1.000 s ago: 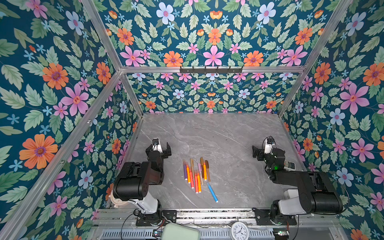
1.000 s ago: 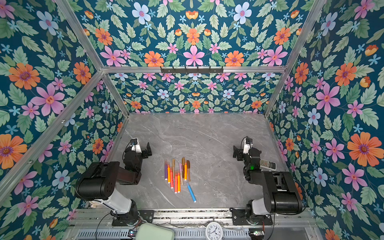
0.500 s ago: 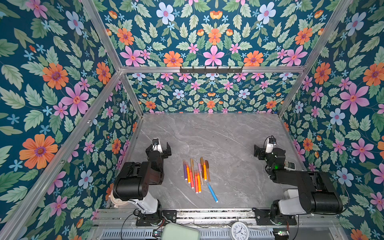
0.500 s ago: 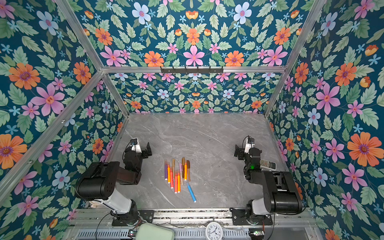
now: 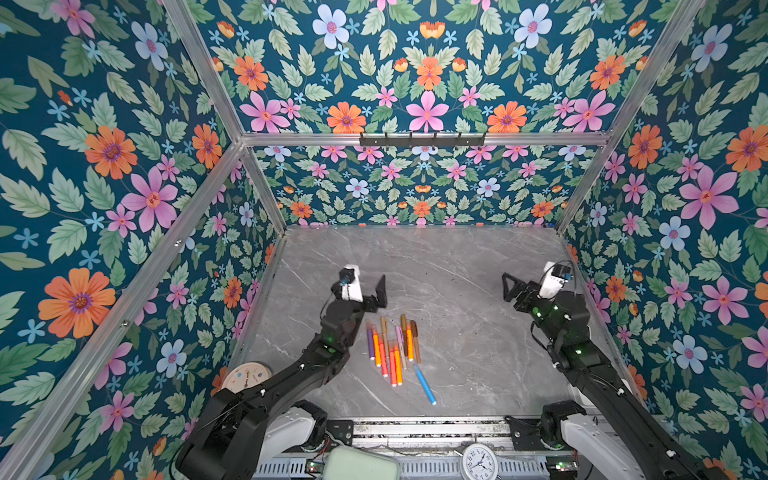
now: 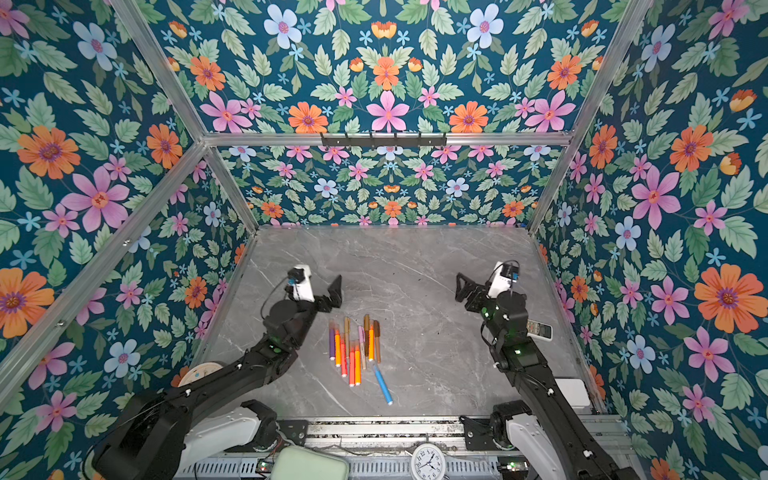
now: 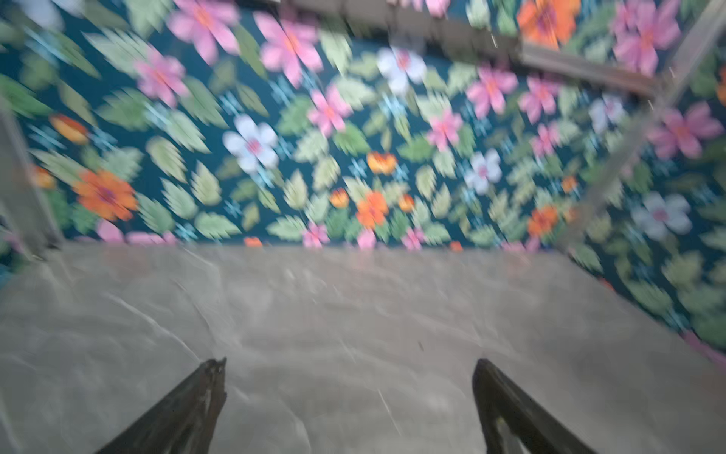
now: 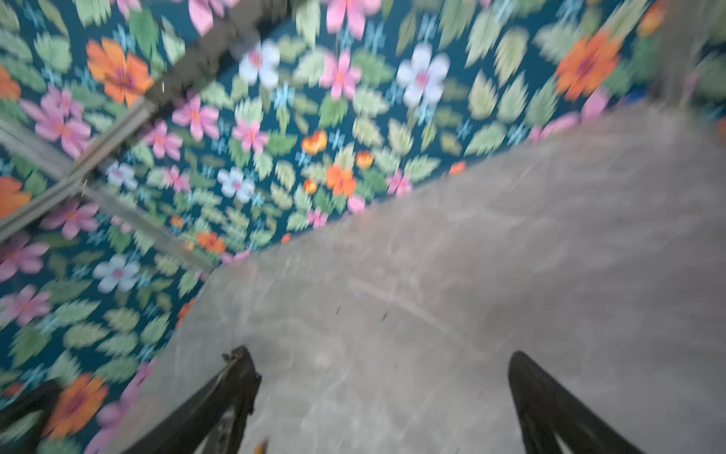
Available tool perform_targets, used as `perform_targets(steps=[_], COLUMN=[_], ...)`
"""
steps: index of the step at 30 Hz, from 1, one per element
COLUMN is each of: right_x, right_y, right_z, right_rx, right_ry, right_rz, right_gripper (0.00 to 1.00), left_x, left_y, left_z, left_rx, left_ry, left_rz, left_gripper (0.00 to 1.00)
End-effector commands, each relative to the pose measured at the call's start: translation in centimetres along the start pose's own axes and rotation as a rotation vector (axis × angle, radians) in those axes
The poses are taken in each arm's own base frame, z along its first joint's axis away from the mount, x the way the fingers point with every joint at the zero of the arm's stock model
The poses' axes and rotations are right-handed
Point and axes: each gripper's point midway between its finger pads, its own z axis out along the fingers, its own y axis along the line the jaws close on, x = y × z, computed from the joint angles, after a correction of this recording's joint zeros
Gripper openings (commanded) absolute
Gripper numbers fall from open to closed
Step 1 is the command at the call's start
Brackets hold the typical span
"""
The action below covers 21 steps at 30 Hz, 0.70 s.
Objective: Open the pen caps
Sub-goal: 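Grasp the blue marker barrel with the right gripper while the left arm approaches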
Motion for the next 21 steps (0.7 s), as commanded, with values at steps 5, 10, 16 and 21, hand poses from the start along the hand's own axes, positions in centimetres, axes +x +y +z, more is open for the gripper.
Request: perform_targets(steps=[5,10,16,21], right_x=[16.7,24.2,29.2,30.6], right_y=[7.5,8.2,10.0,10.3], right_z=[-2.9,-4.3,-4.7,-4.3], right_rx=[-0.088,-0.002,0.012,0.033], right_ry=[0.592,0.83,0.928,0.979], right_rz=[-0.374,-0.448,-0.557,-0.563], right_gripper=[0.99,0.88,0.72,0.56], left_x=[1.9,1.9,2.1,0.9], left_y=[-0.5,-0.4,1.9,2.7], left_z=[-2.5,-0.8,-0.4,-1.8], left_rx=[0.055,0.001,-0.149,-0.17], left_ry=[0.001,0.071,0.124,0.058], left_rz=[-0.069,-0.018,-0.003,-0.013], left_gripper=[1.0,1.0,1.0,1.0])
